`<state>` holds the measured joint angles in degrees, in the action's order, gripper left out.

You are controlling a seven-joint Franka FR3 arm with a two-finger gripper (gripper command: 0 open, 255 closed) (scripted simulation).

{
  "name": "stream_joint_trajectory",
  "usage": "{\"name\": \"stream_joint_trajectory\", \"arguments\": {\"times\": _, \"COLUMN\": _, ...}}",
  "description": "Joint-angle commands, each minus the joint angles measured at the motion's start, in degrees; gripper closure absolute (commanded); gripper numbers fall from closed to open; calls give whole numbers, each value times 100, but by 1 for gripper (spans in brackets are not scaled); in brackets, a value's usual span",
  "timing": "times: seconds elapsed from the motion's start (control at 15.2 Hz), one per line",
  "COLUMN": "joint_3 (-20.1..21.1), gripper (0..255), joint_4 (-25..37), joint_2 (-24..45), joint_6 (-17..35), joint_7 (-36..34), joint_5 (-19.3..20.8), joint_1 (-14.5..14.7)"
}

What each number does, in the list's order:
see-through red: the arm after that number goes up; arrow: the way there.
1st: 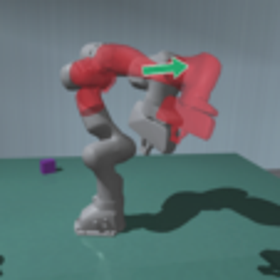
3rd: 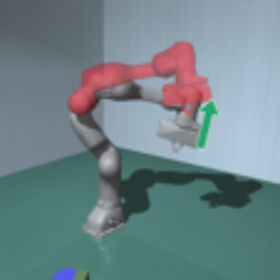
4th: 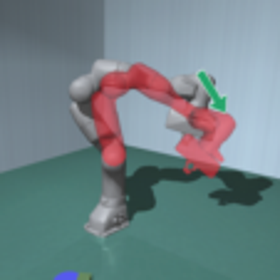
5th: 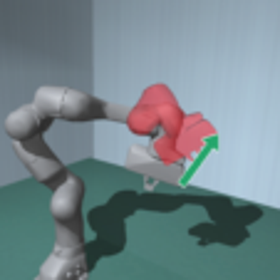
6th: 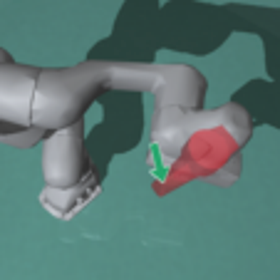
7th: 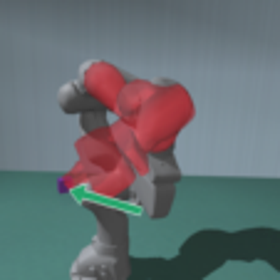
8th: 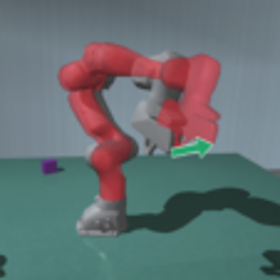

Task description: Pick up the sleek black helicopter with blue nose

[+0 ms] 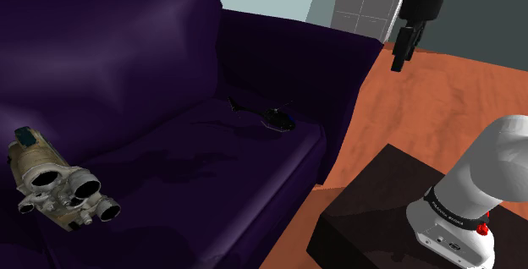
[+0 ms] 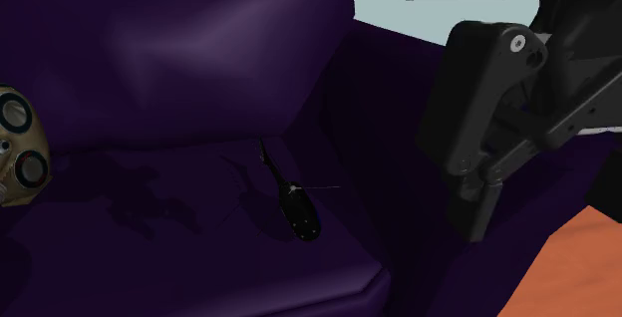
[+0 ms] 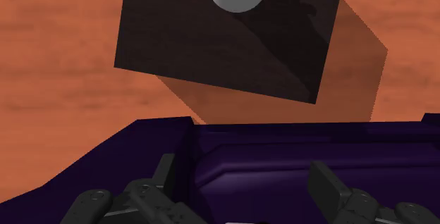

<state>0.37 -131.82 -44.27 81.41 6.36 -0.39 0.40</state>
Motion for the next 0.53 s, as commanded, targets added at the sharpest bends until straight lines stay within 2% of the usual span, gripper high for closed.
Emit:
{"name": "stream_joint_trajectory", "arguments": {"times": 0.0, "joint_3": 0, "gripper": 0, "joint_4": 0, "joint_2": 0, "joint_6": 0, "joint_7": 0, "joint_5": 0, "joint_1": 0}}
{"name": "stream_joint_trajectory", "arguments": {"times": 0.46, "joint_3": 187, "gripper": 0, "joint_4": -54, "joint_2": 1062, "joint_6": 1280, "joint_7": 55, "joint_5": -124, "joint_1": 174}}
